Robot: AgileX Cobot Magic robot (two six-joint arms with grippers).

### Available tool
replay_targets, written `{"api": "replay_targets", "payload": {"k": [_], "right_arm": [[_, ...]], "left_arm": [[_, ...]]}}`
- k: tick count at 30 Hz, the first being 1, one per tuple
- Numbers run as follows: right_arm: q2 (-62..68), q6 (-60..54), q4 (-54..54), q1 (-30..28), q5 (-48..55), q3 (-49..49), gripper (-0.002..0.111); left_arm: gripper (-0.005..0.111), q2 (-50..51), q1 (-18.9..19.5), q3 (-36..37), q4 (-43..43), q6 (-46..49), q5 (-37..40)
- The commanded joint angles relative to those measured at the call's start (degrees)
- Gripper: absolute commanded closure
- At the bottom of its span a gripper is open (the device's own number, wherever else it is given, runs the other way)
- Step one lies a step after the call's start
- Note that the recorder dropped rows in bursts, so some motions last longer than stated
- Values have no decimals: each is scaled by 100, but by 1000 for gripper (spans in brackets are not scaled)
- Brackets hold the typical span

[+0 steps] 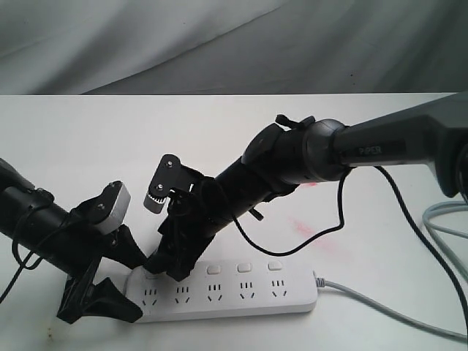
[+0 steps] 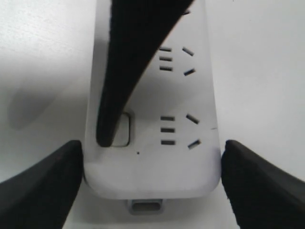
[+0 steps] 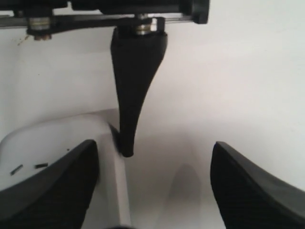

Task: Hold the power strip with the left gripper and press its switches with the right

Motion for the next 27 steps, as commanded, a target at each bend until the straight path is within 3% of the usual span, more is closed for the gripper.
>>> {"api": "replay_targets", "payload": {"k": [1,6,13,18,27], "right_arm": [[173,-163,-102,52,-315,64,46],[-293,-486,252,52,-128,64,46],[-959,-420,-160,-174,-14,64,46],[-1003,67,-808,-283,297,96,46],[-1003,-223,-519,-283,21,558,46]], "left_arm": [[42,8,-32,-6,-74,20,105],[42,8,-32,-6,-74,20,105],[42,8,-32,-6,-74,20,105],[42,8,-32,-6,-74,20,105],[42,8,-32,-6,-74,20,105]]}}
